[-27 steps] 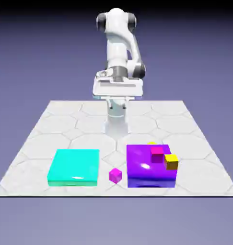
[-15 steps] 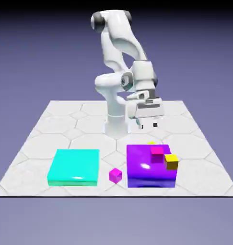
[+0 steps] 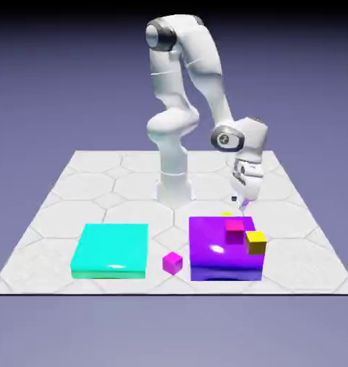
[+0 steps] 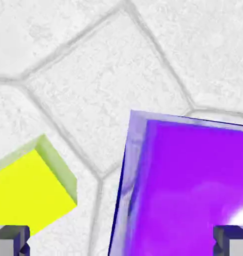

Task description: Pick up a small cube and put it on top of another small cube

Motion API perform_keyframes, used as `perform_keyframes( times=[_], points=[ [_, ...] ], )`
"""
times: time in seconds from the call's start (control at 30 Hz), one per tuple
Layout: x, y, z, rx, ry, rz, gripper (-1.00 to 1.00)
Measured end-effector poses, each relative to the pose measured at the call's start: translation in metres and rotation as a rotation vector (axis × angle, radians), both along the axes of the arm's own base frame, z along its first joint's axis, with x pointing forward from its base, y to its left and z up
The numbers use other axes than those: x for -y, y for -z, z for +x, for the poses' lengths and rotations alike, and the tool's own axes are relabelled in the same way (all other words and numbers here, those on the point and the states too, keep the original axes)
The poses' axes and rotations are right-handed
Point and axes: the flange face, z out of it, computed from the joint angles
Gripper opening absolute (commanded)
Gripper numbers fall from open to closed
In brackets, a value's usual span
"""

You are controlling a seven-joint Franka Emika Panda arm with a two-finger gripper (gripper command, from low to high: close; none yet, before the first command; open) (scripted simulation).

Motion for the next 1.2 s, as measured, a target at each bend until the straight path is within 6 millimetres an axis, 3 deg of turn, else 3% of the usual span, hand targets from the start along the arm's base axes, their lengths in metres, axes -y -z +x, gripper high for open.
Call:
perform_keyframes(
  times=[0.2,0.23,0.5,0.53,0.6,0.87,0.93,1.07,1.2],
  points=[
    [-0.003,0.033,-0.047,-0.022,-0.330,-0.210,0.00],
    [-0.003,0.033,-0.046,-0.023,-0.328,-0.210,0.00],
    [0.014,0.096,-0.032,-0.022,-0.328,-0.210,0.00],
    [0.015,0.097,-0.031,-0.023,-0.328,-0.210,-1.00],
    [0.015,0.097,-0.031,-0.023,-0.328,-0.210,-1.00],
    [-0.003,0.034,-0.047,-0.023,-0.331,-0.211,-1.00],
    [-0.003,0.033,-0.046,-0.024,-0.328,-0.211,-1.00],
    [-0.045,0.001,-0.013,0.058,-0.513,-0.292,-1.00],
    [-0.064,-0.030,0.036,0.062,-0.512,-0.313,-1.00]
  ],
)
